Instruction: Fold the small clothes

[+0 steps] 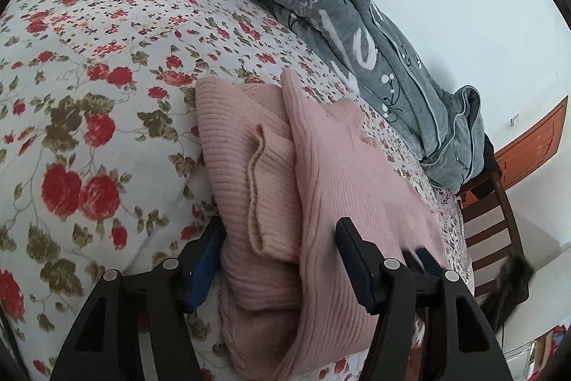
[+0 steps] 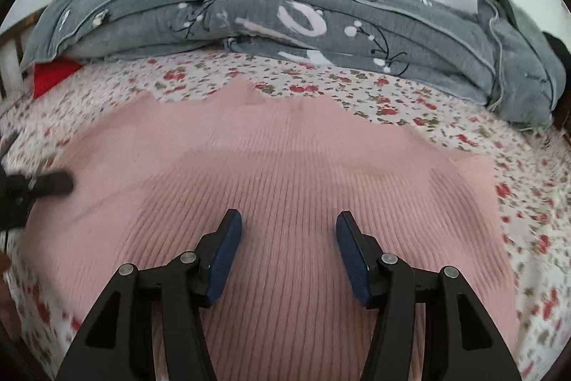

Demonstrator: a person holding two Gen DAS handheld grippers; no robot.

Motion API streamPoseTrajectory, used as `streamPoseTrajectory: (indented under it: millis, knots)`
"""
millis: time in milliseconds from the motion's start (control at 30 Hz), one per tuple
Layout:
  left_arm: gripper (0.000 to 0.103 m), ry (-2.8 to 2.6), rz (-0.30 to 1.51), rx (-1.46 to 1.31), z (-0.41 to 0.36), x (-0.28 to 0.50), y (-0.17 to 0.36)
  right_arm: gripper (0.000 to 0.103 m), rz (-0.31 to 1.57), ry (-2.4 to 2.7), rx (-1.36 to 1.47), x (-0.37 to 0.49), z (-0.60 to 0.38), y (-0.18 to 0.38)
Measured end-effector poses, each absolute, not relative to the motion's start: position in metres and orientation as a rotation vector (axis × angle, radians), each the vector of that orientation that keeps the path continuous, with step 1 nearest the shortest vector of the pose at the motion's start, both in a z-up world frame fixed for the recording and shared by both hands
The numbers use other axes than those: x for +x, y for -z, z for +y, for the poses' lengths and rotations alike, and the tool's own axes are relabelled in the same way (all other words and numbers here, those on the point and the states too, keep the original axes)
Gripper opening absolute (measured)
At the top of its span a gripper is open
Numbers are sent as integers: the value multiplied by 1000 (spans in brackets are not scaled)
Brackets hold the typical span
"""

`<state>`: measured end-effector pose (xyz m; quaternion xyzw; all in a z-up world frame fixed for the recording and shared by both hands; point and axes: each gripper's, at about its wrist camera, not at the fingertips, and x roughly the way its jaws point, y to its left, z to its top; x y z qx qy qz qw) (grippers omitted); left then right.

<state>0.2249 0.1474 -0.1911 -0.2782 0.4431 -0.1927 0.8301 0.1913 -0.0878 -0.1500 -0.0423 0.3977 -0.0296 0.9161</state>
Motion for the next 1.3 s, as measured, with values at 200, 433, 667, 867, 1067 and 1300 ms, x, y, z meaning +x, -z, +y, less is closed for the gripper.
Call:
streamPoseTrajectory:
  millis: [200, 433, 667, 867, 1067, 1300]
  knots:
    - [49, 365, 967, -541, 134, 240, 187, 53, 777, 77, -123, 168, -87, 153]
    - [23, 355, 992, -590, 136, 242, 178, 54, 773, 79, -50, 189, -96, 157]
    - [21, 338, 981, -553, 120, 241, 144, 56, 744, 64, -66, 186, -95, 161]
    - [21, 326, 973, -505, 97, 240, 113, 56, 710, -37, 110, 146, -132, 123]
    - [21, 317, 967, -426, 54, 242, 85, 63, 566, 0, 53, 97, -168, 90]
    - [20, 353, 968, -395, -5, 239, 61, 63, 637, 35, 154, 87, -215, 97]
